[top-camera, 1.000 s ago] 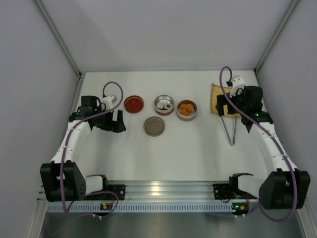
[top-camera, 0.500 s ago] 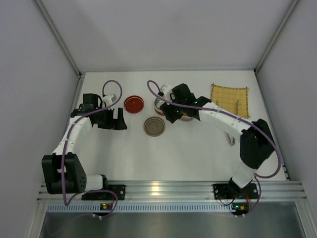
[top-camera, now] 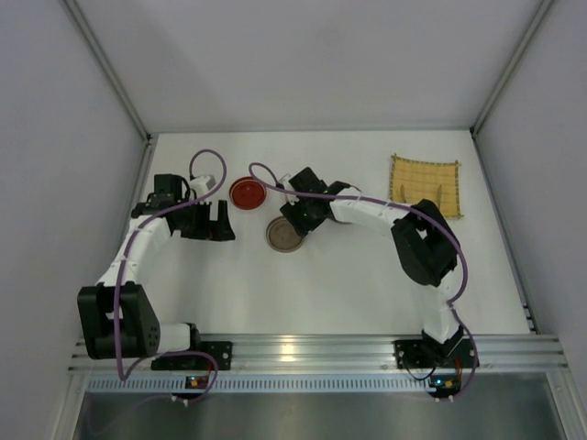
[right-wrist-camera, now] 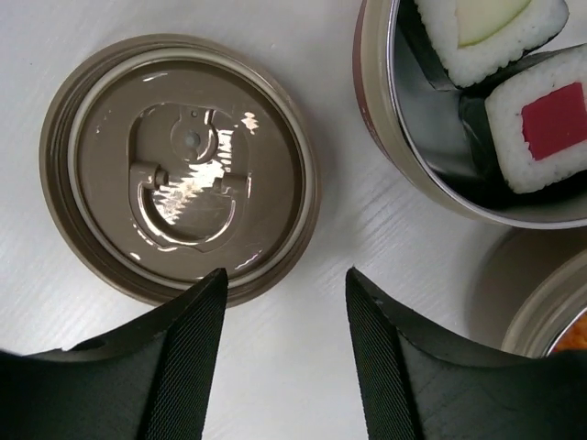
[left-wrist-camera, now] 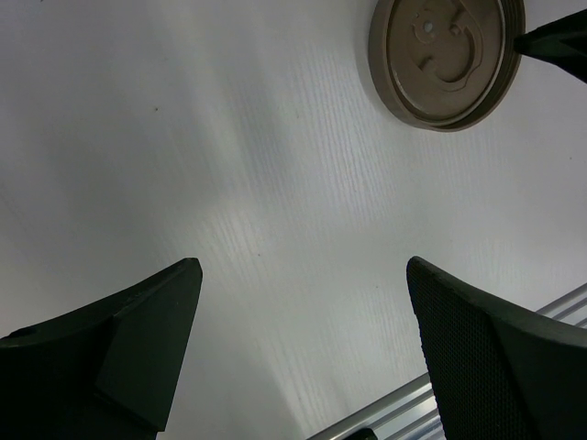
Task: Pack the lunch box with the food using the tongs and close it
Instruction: Pick up the box lid from the center of the board.
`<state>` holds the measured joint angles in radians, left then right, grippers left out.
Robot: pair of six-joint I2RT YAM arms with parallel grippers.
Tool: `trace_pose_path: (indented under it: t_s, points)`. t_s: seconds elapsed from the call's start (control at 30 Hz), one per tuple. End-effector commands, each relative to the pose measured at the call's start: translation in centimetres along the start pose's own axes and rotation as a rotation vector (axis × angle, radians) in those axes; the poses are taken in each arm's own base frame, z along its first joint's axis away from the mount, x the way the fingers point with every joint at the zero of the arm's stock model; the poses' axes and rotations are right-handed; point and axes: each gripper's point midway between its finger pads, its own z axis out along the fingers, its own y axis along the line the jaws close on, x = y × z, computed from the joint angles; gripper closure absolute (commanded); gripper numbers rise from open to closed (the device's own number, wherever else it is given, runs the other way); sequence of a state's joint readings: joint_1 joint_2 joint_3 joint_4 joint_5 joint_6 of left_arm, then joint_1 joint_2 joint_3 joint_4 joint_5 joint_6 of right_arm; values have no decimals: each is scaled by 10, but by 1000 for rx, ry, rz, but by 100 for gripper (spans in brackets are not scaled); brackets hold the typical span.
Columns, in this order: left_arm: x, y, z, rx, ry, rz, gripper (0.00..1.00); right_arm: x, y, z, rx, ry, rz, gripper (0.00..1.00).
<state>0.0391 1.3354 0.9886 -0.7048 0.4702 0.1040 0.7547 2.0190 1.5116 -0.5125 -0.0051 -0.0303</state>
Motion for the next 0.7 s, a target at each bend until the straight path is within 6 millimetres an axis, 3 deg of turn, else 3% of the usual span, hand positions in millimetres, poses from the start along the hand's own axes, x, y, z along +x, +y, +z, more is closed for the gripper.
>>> trace_pose_path:
  t_s: [0.0,0.27,0.37,0.47,0.5,0.6,0.67]
  points:
    - [-7,3,-1,-9,-44,27,2,-16,1,3,-7,-21,74,47]
    - [-4,5,0,-15,-43,33,2,-4,-7,20,-8,29,126,56]
    - [-4,6,0,-22,-53,32,2,-1,-9,23,-9,40,135,64]
    - [-5,4,-1,-12,-69,42,2,3,-9,25,-14,50,142,74]
    - [-5,3,-1,-7,-72,43,2,4,-9,25,-18,53,144,84]
    - [-6,-3,-2,26,-85,56,2,3,-7,17,-49,56,152,100]
    - [-7,-7,-3,50,-95,65,2,-3,-9,3,-85,38,165,100]
